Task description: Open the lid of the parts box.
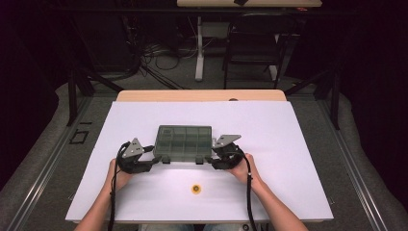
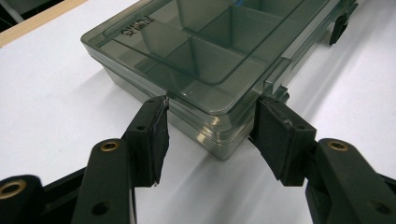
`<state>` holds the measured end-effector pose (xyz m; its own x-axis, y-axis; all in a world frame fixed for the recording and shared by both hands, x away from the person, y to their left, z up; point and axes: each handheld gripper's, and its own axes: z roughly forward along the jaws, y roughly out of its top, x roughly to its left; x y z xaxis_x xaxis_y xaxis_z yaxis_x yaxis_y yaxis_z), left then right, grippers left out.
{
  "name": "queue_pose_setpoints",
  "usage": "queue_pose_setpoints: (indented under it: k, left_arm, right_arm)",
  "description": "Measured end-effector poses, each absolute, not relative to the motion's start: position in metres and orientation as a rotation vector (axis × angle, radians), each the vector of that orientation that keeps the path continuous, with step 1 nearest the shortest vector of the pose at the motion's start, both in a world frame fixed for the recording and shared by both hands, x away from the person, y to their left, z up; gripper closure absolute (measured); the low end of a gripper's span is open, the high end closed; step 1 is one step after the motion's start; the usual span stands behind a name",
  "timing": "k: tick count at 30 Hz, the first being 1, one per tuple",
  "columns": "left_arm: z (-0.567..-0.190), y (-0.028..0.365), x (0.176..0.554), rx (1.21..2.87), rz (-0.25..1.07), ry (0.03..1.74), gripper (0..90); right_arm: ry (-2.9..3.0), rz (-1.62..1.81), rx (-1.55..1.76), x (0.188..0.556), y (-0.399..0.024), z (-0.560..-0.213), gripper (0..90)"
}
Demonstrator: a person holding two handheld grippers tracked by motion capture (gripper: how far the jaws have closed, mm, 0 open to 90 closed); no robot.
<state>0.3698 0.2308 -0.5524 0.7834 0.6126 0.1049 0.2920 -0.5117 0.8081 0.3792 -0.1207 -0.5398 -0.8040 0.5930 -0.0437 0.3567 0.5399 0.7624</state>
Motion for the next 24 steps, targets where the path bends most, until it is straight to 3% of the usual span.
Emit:
queue_pose_setpoints:
  k: [13,24]
  left_arm:
    - [-0.5506,0.2306,0.3688,2.117,0.503,0.670,46.3]
    - [-0.5472,0.2278,0.3652,2.084,0.589,0.667,41.4]
  right_arm:
    - [2.460,1.163,0.804,0.3793,-0.1228,-0.5355,52.7]
    - [2.456,1.162,0.803,0.3793,-0.1233,-0.5331,53.1]
